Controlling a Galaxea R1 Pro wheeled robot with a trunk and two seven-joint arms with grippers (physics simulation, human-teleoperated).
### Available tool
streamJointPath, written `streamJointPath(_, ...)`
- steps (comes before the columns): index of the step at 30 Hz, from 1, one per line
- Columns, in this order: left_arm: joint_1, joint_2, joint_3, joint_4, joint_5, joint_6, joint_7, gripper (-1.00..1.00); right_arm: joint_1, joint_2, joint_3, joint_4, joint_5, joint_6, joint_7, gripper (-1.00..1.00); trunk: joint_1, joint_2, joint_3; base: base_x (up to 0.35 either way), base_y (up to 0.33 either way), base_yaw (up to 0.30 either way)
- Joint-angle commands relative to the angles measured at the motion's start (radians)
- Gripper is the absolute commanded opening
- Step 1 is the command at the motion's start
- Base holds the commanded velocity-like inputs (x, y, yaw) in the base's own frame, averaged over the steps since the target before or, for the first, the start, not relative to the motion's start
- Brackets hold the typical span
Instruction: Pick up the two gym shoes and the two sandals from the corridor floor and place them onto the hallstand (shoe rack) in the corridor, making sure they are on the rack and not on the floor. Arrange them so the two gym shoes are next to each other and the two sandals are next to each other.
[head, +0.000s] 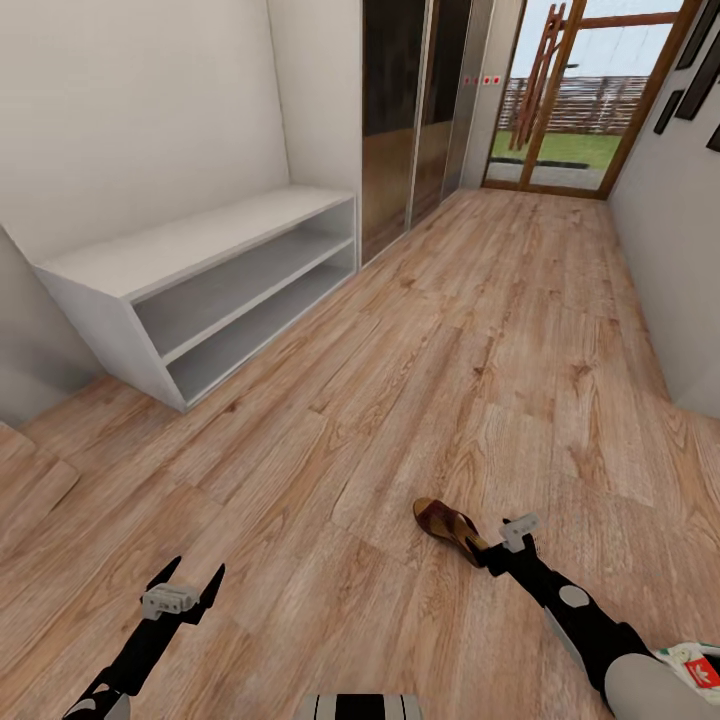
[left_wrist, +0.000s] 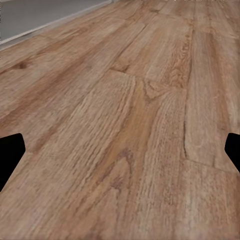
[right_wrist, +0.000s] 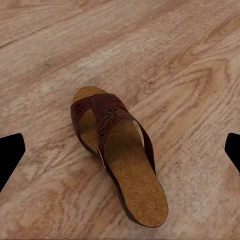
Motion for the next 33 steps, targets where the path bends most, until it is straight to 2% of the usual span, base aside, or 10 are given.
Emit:
streamJointPath(1,0.0,0.0,0.0,0.0,0.0,0.0,0.0,1.0,0.0,0.0,0.0,0.0,0.0,0.0,0.0,1.0,0.0,0.0,0.0,0.0,0.0,0.0)
streamJointPath(5,0.0,-0.007,0.0,-0.001,0.001,0.003,0.009,1.0,-0.002,0.012,0.04,0.014,-0.001,0.003,-0.004,1.0,0.0,0.0,0.0,0.0,0.0,0.0)
streamJointPath(12,-0.001,-0.013,0.0,-0.002,0.0,0.007,0.015,1.0,-0.013,0.031,0.072,0.024,-0.001,0.025,-0.008,1.0,0.0,0.0,0.0,0.0,0.0,0.0)
streamJointPath(22,-0.001,-0.02,0.001,-0.001,0.003,0.009,0.016,1.0,-0.041,0.042,0.091,0.03,0.0,0.082,-0.009,1.0,0.0,0.0,0.0,0.0,0.0,0.0)
streamJointPath(33,-0.001,-0.028,0.002,-0.001,0.005,0.008,0.015,1.0,-0.051,0.042,0.113,0.031,0.0,0.101,-0.009,1.0,0.0,0.0,0.0,0.0,0.0,0.0)
